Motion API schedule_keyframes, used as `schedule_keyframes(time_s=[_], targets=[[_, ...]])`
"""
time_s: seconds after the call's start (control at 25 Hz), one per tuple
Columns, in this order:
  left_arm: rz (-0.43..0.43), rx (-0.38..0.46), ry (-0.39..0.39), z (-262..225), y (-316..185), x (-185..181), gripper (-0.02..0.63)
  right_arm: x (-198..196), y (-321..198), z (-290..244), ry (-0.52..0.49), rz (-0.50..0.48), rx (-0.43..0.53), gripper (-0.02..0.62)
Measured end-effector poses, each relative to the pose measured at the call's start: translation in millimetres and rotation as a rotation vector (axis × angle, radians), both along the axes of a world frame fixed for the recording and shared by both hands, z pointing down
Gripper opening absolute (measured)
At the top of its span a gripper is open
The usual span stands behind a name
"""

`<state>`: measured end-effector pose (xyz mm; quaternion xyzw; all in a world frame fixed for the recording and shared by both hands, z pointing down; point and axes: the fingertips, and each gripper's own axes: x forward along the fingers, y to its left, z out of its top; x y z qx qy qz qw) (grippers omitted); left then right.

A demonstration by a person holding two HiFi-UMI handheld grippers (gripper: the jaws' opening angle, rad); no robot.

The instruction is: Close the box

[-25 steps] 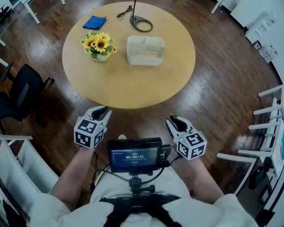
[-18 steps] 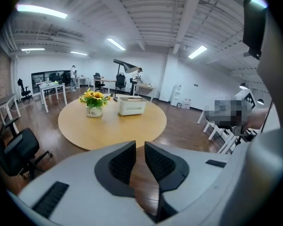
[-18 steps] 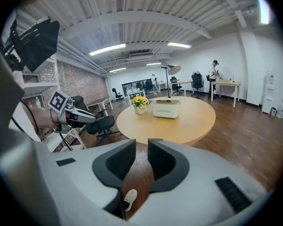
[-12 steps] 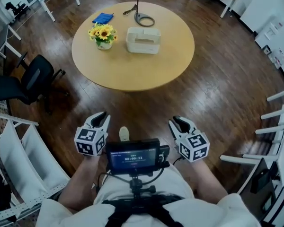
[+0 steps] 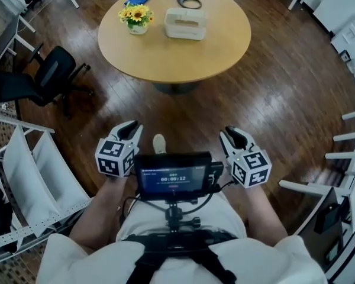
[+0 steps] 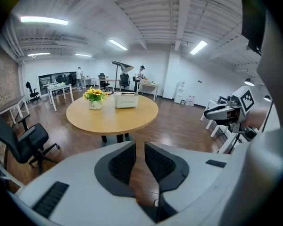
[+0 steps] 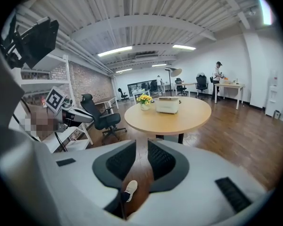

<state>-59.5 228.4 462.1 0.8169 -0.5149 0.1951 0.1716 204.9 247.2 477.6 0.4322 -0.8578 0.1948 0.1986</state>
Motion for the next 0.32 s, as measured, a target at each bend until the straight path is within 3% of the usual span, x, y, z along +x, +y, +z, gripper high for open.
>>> schedule_keyframes(time_s=[0.32], targets=[[0.004,-0.007,-0.002,4,14,-2,0.058,-1,23,7,-0.006,0.012,-0.022,0.084]])
